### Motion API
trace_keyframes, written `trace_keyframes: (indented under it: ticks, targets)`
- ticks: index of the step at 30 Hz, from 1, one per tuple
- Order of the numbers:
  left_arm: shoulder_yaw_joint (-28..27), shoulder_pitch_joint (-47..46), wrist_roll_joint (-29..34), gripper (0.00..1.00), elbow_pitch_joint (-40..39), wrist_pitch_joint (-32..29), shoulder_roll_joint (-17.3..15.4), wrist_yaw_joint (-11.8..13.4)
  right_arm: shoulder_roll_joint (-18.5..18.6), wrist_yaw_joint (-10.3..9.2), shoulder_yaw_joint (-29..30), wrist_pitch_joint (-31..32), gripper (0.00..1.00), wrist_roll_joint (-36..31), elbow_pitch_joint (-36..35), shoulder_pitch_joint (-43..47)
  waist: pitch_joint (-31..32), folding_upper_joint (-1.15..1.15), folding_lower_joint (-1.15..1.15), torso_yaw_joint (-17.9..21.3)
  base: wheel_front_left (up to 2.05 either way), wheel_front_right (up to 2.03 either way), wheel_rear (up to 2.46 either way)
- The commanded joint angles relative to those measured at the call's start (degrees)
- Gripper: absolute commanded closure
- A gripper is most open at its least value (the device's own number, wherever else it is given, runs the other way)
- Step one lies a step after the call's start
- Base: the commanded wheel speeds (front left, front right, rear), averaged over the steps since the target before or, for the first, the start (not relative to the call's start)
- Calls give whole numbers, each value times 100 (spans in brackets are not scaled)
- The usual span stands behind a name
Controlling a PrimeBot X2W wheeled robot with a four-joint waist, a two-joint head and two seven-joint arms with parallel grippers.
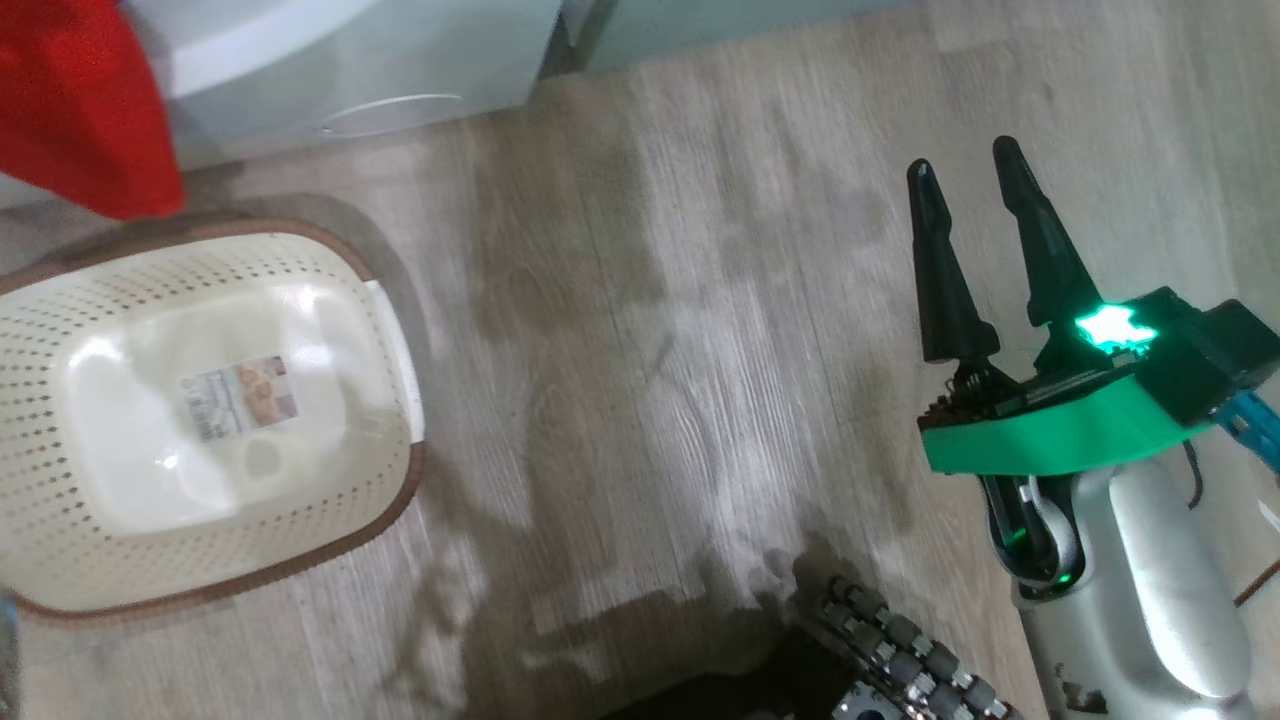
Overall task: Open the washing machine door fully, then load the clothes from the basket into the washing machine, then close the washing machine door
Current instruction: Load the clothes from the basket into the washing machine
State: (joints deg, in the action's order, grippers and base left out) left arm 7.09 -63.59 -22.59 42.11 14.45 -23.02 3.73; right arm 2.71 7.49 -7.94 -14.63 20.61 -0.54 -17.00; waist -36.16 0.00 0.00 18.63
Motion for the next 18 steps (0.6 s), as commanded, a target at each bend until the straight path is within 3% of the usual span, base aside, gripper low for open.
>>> trace_keyframes:
  ticks: [1, 11, 18]
  targets:
    - [-196, 219, 47, 0, -496, 52, -191, 80, 17, 0, -72, -37, 0, -44, -133, 134, 145, 0, 0, -138, 0, 0, 0]
    - [-579, 2568, 295, 0, -3081, 54, 239, 531, 17, 0, 88, -37, 0, -222, -15, 226, 518, 0, 0, -498, 0, 0, 0]
    - [-592, 3913, 532, 0, -4136, 54, 451, 803, 17, 0, 167, -6, 0, -320, 127, 236, 789, 0, 0, -678, 0, 0, 0]
